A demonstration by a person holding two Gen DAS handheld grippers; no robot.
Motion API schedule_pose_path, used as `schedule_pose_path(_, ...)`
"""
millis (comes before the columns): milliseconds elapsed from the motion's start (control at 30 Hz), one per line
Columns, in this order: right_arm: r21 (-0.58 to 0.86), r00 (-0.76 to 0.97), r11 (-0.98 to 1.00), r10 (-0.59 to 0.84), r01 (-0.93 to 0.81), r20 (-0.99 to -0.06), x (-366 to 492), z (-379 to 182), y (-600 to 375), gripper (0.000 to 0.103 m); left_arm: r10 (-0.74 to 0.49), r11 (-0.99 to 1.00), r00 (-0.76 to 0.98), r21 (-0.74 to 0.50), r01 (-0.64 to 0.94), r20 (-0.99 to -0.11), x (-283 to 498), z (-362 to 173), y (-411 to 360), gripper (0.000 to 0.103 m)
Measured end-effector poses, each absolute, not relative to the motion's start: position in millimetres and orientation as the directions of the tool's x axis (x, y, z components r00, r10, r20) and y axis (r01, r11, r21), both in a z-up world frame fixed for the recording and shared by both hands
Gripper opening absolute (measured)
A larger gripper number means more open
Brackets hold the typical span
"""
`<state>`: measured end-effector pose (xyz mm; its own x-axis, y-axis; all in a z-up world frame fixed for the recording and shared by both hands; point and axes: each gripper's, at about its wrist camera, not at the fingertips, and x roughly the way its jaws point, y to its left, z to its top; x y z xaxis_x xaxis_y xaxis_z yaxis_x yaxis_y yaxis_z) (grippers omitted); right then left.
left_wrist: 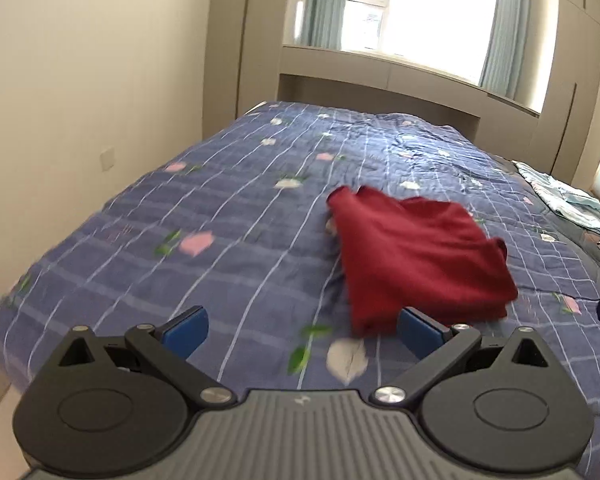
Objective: Fold small clothes
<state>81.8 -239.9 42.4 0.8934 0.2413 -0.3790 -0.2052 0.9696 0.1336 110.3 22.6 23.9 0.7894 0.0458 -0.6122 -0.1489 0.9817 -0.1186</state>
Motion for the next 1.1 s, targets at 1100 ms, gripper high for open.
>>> schedule_pose_path(1100,0.146,0.89,0.975,0.213,-0.168,-0.402,36,22,-242,0.102,0.03,0.984,0.766,-0.116,-0.136,-0.642,65,6,21,0.103)
